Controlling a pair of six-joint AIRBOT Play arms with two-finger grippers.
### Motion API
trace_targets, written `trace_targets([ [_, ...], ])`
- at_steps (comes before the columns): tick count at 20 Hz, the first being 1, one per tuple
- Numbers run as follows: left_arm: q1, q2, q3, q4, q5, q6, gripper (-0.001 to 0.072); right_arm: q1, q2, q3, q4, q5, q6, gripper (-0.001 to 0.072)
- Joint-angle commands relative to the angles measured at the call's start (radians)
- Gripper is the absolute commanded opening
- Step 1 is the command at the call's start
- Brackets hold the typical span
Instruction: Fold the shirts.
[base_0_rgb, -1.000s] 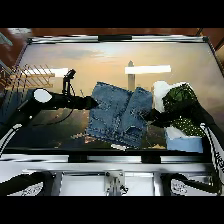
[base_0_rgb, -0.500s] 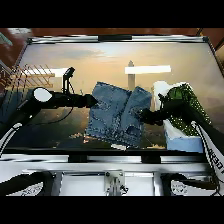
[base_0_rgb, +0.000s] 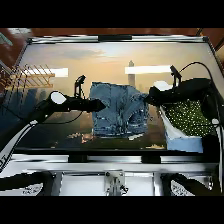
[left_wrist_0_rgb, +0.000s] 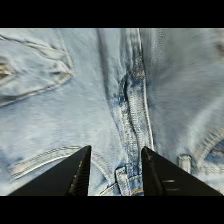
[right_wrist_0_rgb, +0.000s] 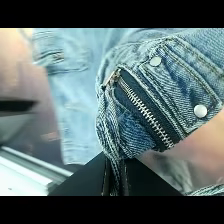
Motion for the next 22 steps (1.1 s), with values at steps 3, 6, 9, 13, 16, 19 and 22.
trace_targets([
  [3,-0.129,-0.074,0.001,-0.124,0.197,0.0,0.0374,0.0,0.109,0.029,-0.066,-0.106,0.135,0.0092],
  [6,-0.199,-0.098,0.002,-0.189,0.335,0.0,0.0373,0.0,0.116,0.029,-0.067,-0.139,0.152,0.0092],
  [9,-0.249,-0.149,0.053,-0.216,0.372,-0.002,0.0373,0.0,0.116,0.029,-0.069,-0.148,0.159,0.0092],
  [13,-0.312,-0.238,0.158,-0.247,0.368,-0.014,0.0336,0.0,0.117,0.029,-0.069,-0.161,0.159,0.0093],
  [16,-0.344,-0.308,0.198,-0.248,0.333,-0.098,0.0247,0.0,0.117,0.029,-0.067,-0.162,0.148,0.0093],
  [19,-0.337,-0.325,0.202,-0.247,0.294,-0.185,0.0221,-0.002,0.117,0.029,-0.069,-0.162,0.127,0.0093],
  [22,-0.277,-0.268,0.201,-0.245,0.217,-0.09,0.0048,-0.002,0.117,0.029,-0.069,-0.162,0.112,0.0093],
])
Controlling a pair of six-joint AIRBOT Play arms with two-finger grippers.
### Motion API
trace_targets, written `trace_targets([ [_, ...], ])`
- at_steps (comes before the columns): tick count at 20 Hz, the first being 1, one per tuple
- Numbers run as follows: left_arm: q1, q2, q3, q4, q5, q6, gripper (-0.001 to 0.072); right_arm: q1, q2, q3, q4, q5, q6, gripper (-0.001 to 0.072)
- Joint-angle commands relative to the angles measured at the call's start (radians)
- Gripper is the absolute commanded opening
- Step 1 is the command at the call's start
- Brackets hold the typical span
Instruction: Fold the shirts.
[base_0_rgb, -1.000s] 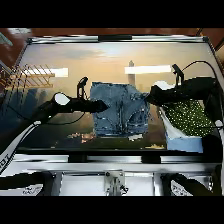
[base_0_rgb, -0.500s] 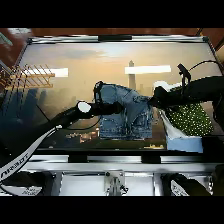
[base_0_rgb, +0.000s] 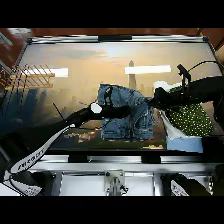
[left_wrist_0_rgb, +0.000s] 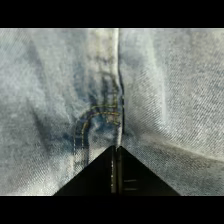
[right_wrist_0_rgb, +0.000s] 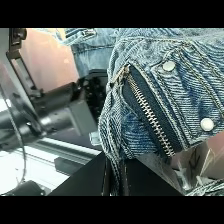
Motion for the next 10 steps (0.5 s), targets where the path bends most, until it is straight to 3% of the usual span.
trace_targets([
  [1,0.061,0.065,0.005,0.011,-0.08,0.061,0.0047,0.0,0.0,0.004,-0.003,-0.003,-0.024,0.0093],
  [6,0.227,0.322,0.005,0.175,-0.1,0.06,0.0048,0.015,-0.027,0.111,-0.061,0.002,-0.035,0.0092],
  [10,0.406,0.512,0.006,0.182,-0.12,0.061,0.0048,0.223,-0.163,0.243,-0.113,0.053,-0.002,0.0092],
])
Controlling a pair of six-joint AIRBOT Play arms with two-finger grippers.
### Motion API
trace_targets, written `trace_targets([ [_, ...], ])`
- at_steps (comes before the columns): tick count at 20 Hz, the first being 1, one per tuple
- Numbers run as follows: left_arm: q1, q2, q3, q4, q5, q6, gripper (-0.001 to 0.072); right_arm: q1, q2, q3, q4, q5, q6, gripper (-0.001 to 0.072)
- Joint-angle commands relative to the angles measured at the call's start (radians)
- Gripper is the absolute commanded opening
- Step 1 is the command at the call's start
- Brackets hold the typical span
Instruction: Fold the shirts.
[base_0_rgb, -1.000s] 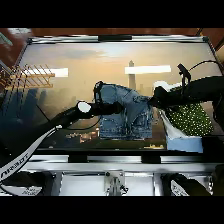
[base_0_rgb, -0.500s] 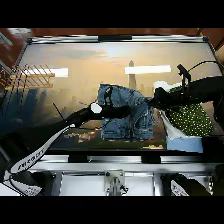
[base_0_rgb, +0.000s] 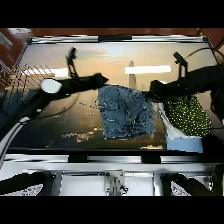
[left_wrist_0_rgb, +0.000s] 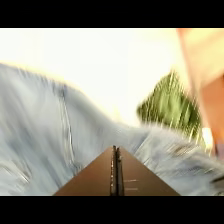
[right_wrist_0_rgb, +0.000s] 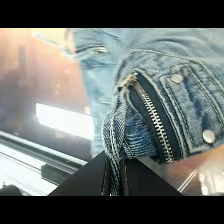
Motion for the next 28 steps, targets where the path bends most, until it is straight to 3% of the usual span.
trace_targets([
  [1,0.154,0.166,0.001,0.029,-0.039,0.004,0.0048,0.194,-0.132,0.095,-0.087,0.042,0.063,0.0092],
  [3,0.229,0.237,0.001,0.03,-0.093,0.009,0.0048,0.348,-0.258,0.108,-0.157,0.053,0.101,0.0092],
  [7,0.308,0.328,0.0,0.05,-0.23,0.015,0.0048,0.572,-0.456,0.163,-0.176,0.155,0.064,0.0093],
  [15,0.309,0.345,0.0,0.081,-0.287,0.015,0.0048,0.598,-0.475,0.175,-0.238,0.372,0.182,0.0126],
  [16,0.307,0.344,0.0,0.081,-0.287,0.015,0.0048,0.598,-0.475,0.175,-0.225,0.394,0.19,0.0389],
  [17,0.307,0.344,0.0,0.081,-0.287,0.015,0.0048,0.598,-0.475,0.175,-0.216,0.404,0.179,0.0579],
  [21,0.307,0.344,0.0,0.085,-0.288,0.02,0.0048,0.591,-0.431,0.176,-0.289,0.371,0.176,0.0579],
  [28,0.307,0.338,0.0,0.085,-0.288,0.023,0.0048,0.436,-0.263,0.176,-0.348,0.119,0.106,0.0579],
])
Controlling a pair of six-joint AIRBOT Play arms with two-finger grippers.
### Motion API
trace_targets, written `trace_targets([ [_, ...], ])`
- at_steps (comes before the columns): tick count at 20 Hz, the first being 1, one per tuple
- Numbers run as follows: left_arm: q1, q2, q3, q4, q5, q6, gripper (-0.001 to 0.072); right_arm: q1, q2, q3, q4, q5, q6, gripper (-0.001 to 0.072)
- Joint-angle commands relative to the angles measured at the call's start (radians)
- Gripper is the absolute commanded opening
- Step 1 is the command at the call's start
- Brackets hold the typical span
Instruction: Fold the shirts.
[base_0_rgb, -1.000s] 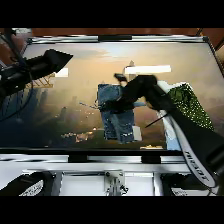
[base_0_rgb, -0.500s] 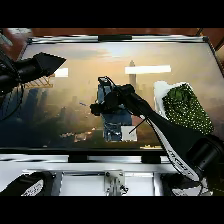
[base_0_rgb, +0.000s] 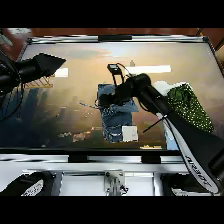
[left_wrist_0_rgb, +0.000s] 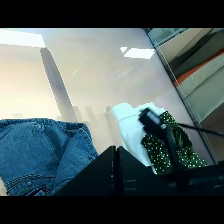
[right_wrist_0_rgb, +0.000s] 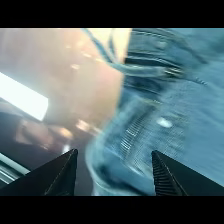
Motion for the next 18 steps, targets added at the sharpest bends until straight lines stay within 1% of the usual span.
trace_targets([
  [1,0.0,-0.002,0.0,0.0,0.0,0.001,0.0048,-0.1,0.058,0.0,-0.028,-0.157,-0.031,0.0579],
  [3,0.0,-0.002,0.0,0.0,-0.001,0.002,0.0048,-0.188,0.055,-0.001,-0.028,-0.245,-0.033,0.0579],
  [5,0.0,-0.002,0.0,0.001,-0.001,0.004,0.0048,-0.288,0.05,-0.02,-0.014,-0.285,-0.042,0.0585],
  [6,0.0,-0.002,0.0,0.001,-0.001,0.004,0.0048,-0.34,0.051,-0.048,0.021,-0.293,-0.055,0.0657],
  [9,0.001,-0.002,0.0,0.001,0.001,0.004,0.0048,-0.512,0.051,-0.208,0.239,-0.283,-0.114,0.0665],
  [11,0.002,-0.002,0.0,0.001,0.009,0.004,0.0048,-0.585,0.051,-0.332,0.409,-0.193,-0.137,0.0666],
  [13,0.002,-0.002,0.0,0.002,0.012,0.004,0.0048,-0.589,0.051,-0.422,0.517,-0.083,-0.167,0.0666],
  [15,0.002,-0.002,0.0,0.026,0.01,0.004,0.0048,-0.563,0.05,-0.467,0.535,-0.006,-0.172,0.0666],
  [18,0.002,-0.002,0.0,0.045,0.011,0.003,0.0048,-0.539,0.05,-0.478,0.549,0.115,-0.165,0.0665],
])
